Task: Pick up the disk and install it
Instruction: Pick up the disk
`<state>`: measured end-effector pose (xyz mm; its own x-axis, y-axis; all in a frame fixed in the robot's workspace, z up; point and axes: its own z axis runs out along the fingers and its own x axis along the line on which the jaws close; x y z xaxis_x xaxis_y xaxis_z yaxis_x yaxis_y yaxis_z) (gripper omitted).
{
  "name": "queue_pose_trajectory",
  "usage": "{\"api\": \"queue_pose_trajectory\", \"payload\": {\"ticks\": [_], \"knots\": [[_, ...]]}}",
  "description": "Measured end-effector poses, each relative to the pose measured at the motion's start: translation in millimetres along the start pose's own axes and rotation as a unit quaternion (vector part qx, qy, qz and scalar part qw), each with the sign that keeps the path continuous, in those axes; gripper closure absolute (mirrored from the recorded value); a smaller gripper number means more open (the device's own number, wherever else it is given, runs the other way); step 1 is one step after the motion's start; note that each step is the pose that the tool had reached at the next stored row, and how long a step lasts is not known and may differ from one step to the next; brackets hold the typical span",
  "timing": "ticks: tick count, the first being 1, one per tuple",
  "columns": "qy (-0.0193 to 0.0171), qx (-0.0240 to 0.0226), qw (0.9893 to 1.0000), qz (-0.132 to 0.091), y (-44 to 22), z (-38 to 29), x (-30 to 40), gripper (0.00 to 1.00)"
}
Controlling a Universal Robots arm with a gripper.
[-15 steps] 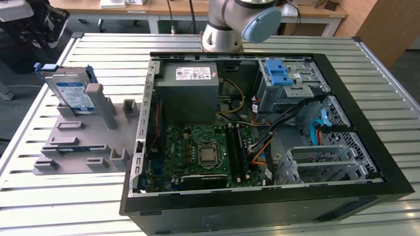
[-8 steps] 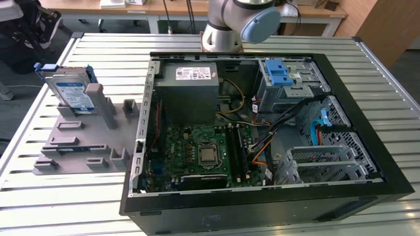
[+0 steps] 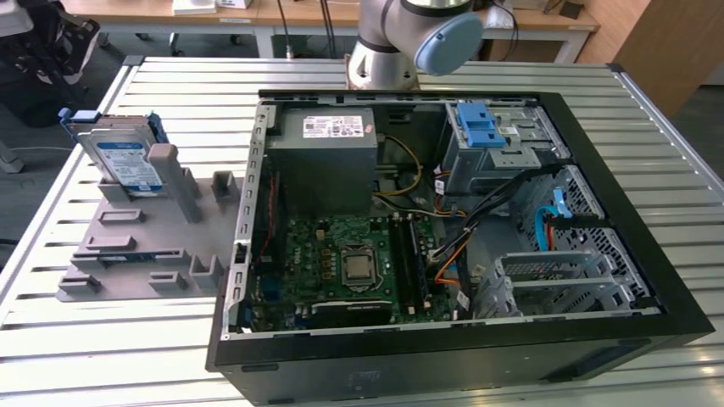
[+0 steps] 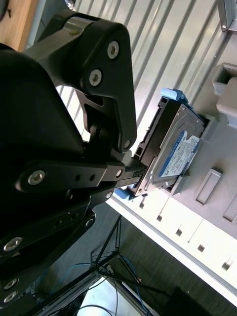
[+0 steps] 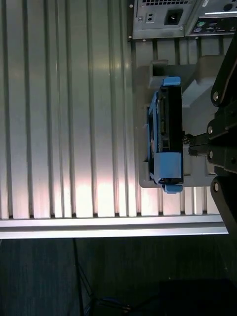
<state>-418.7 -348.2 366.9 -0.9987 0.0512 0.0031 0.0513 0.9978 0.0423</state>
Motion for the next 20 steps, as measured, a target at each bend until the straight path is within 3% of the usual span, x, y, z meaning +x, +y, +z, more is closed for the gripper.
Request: {"api": "queue_pose_trajectory", "payload": {"ticks": [20], "knots": [[0.0005, 0.0, 0.9999, -0.012, 0.0, 0.2, 0.1, 0.89]]}}
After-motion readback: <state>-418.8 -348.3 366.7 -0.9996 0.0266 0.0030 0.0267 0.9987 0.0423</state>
